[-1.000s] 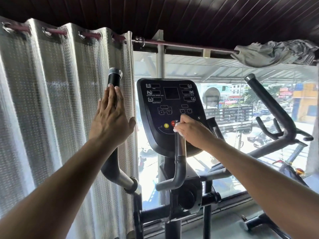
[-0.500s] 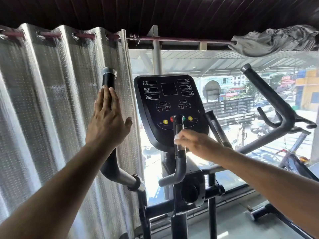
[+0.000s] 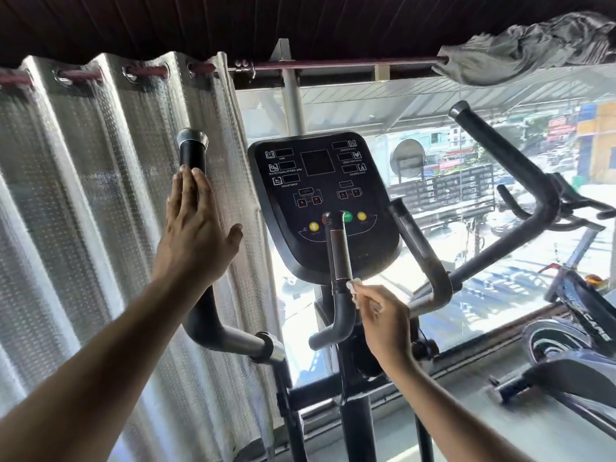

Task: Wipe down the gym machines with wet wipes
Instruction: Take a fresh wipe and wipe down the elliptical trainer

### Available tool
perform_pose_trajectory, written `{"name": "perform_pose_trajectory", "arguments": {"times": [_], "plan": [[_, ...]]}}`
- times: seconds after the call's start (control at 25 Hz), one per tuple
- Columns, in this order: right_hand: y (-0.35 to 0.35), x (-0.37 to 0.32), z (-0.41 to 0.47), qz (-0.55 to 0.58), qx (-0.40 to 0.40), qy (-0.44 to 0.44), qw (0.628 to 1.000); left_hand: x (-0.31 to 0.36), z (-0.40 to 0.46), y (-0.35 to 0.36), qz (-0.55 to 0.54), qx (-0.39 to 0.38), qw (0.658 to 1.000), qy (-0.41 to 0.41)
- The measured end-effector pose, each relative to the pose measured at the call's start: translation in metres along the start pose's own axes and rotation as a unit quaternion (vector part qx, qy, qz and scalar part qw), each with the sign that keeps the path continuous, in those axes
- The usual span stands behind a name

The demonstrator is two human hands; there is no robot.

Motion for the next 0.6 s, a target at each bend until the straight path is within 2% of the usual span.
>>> {"name": "perform_pose_trajectory", "arguments": {"times": [0.08, 0.2, 0.28, 0.36, 0.4, 0.6], "plan": [[0.005, 0.006, 0.017, 0.023, 0.005, 0.059, 0.998, 0.0, 0.0, -0.003, -0.031, 0.005, 1.0, -0.007], [0.038, 0.019, 0.083, 0.135, -0.03, 0.161, 0.977, 0.001, -0.001, -0.005, -0.041, 0.007, 0.999, -0.012], [0.069, 0.032, 0.121, 0.246, -0.085, 0.278, 0.925, 0.001, -0.002, -0.004, -0.029, 0.006, 0.999, -0.012], [0.094, 0.032, 0.121, 0.364, -0.136, 0.373, 0.843, 0.001, -0.003, -0.003, -0.012, 0.006, 1.0, -0.006], [0.1, 0.024, 0.111, 0.393, -0.167, 0.381, 0.82, 0.001, -0.004, -0.003, -0.007, 0.006, 1.0, -0.004], [0.097, 0.005, 0.055, 0.469, -0.314, 0.298, 0.77, -0.001, -0.006, -0.003, 0.004, 0.002, 1.0, -0.003]]}}
Point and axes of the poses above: each hand's wrist, its own z-axis towards the middle knuckle, its own y-axis out of the palm, x = y × z, the point moved 9 cm from there along z, towards the middle knuckle, and after that the axes turned 5 degrees about -z, right-handed, at the moved point
